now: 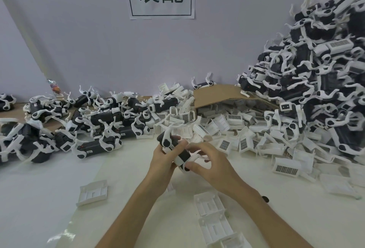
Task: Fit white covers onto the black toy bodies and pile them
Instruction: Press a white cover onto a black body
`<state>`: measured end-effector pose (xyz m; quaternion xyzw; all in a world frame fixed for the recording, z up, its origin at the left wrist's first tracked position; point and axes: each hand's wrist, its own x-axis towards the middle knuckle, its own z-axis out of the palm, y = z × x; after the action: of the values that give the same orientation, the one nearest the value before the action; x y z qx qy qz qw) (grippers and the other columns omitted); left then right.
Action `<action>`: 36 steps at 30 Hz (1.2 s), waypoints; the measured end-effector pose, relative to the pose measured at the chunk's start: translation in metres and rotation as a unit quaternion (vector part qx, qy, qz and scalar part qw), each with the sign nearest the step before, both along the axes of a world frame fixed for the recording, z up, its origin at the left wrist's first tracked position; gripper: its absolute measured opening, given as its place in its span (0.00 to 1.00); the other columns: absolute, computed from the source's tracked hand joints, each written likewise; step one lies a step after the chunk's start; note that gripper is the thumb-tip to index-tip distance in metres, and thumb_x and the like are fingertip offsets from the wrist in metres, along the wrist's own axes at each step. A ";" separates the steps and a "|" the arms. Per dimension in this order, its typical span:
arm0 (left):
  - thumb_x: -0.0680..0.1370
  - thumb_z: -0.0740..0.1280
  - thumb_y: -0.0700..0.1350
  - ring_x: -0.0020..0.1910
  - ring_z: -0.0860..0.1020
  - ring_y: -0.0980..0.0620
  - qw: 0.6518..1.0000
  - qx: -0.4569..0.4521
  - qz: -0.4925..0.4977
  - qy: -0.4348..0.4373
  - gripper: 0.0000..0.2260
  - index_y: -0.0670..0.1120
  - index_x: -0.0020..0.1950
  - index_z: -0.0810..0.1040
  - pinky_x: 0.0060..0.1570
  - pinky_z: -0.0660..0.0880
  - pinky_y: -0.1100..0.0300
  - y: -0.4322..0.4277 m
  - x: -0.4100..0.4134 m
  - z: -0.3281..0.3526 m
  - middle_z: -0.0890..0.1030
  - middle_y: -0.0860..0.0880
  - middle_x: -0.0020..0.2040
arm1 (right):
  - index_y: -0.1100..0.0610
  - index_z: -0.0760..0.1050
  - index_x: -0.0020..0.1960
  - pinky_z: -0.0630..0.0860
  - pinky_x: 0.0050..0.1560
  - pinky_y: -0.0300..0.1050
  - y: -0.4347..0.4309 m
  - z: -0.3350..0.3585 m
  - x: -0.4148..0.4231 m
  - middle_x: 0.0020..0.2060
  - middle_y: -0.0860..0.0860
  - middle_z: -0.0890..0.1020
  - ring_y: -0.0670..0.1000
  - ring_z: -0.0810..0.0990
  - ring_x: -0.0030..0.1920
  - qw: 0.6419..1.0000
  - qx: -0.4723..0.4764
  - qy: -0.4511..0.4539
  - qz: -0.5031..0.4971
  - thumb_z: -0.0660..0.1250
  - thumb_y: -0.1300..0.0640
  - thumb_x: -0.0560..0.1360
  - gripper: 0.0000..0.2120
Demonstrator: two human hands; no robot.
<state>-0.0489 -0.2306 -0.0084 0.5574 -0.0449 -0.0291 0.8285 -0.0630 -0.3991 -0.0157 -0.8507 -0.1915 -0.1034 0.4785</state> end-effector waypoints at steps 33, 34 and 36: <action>0.75 0.74 0.38 0.52 0.82 0.44 0.971 0.172 0.099 -0.135 0.15 0.46 0.60 0.77 0.46 0.80 0.58 -0.003 -0.003 -0.003 0.84 0.47 0.51 | 0.37 0.58 0.72 0.66 0.55 0.23 0.002 0.003 -0.003 0.66 0.37 0.72 0.36 0.74 0.62 0.996 0.075 -0.025 -0.030 0.82 0.47 0.65 0.45; 0.73 0.73 0.39 0.50 0.81 0.48 0.949 0.233 0.110 -0.183 0.16 0.51 0.59 0.76 0.45 0.79 0.59 -0.005 -0.005 -0.004 0.83 0.50 0.49 | 0.37 0.57 0.73 0.67 0.58 0.24 0.000 0.004 -0.003 0.68 0.37 0.71 0.36 0.73 0.64 0.996 0.075 -0.038 -0.034 0.82 0.45 0.64 0.46; 0.69 0.71 0.37 0.50 0.79 0.52 0.898 0.342 0.128 -0.247 0.22 0.56 0.59 0.75 0.49 0.77 0.57 -0.007 -0.006 -0.007 0.82 0.54 0.50 | 0.39 0.59 0.74 0.68 0.61 0.29 -0.004 0.006 -0.002 0.68 0.37 0.71 0.38 0.71 0.67 0.995 0.067 -0.061 -0.035 0.81 0.42 0.63 0.46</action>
<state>-0.0549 -0.2379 -0.0151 0.7965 -0.1638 0.2017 0.5460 -0.0652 -0.4031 -0.0098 -0.8147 -0.1830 -0.1848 0.5183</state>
